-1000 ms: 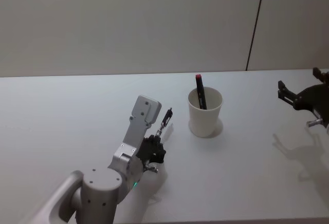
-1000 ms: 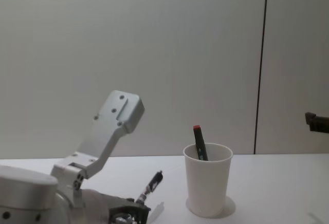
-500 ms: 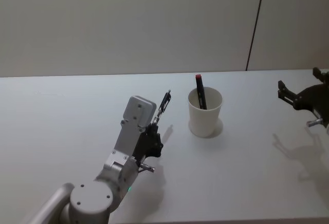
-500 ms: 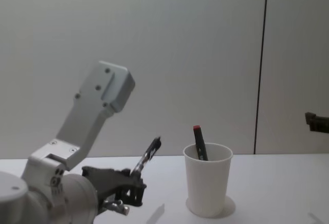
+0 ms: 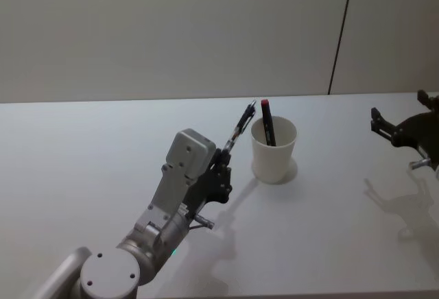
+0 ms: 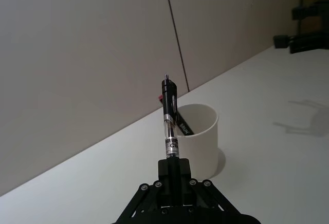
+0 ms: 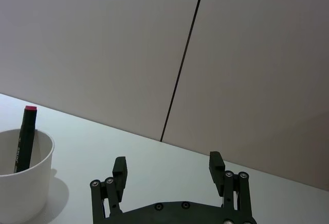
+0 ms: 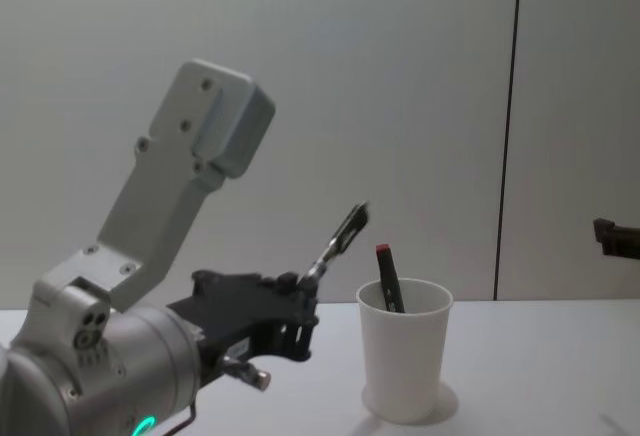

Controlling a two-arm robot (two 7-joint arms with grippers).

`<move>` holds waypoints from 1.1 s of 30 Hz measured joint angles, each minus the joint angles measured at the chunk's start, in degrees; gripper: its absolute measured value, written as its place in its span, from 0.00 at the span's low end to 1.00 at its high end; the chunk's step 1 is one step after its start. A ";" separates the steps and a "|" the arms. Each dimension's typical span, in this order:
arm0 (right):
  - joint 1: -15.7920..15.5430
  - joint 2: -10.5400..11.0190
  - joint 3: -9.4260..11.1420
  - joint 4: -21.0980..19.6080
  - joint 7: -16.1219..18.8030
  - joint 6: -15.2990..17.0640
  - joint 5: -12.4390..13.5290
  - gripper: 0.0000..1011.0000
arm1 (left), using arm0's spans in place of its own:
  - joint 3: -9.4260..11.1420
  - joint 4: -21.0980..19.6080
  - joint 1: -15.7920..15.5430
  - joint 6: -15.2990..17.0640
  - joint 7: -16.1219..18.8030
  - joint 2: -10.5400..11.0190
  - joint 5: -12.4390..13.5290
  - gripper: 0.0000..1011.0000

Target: Place the pen into the pen holder.

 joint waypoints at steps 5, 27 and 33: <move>0.00 0.00 0.00 0.00 0.00 0.00 0.00 0.99 | -0.23 0.29 -0.60 -2.90 -4.27 0.17 0.77 0.13; 0.00 0.00 0.00 0.00 0.00 0.00 0.00 0.99 | -0.70 6.58 -6.73 -9.95 -22.56 -1.97 3.16 0.13; 0.00 0.00 0.00 0.00 0.00 0.00 0.00 0.99 | -0.55 8.19 -8.26 -10.32 -25.85 -2.78 3.86 0.13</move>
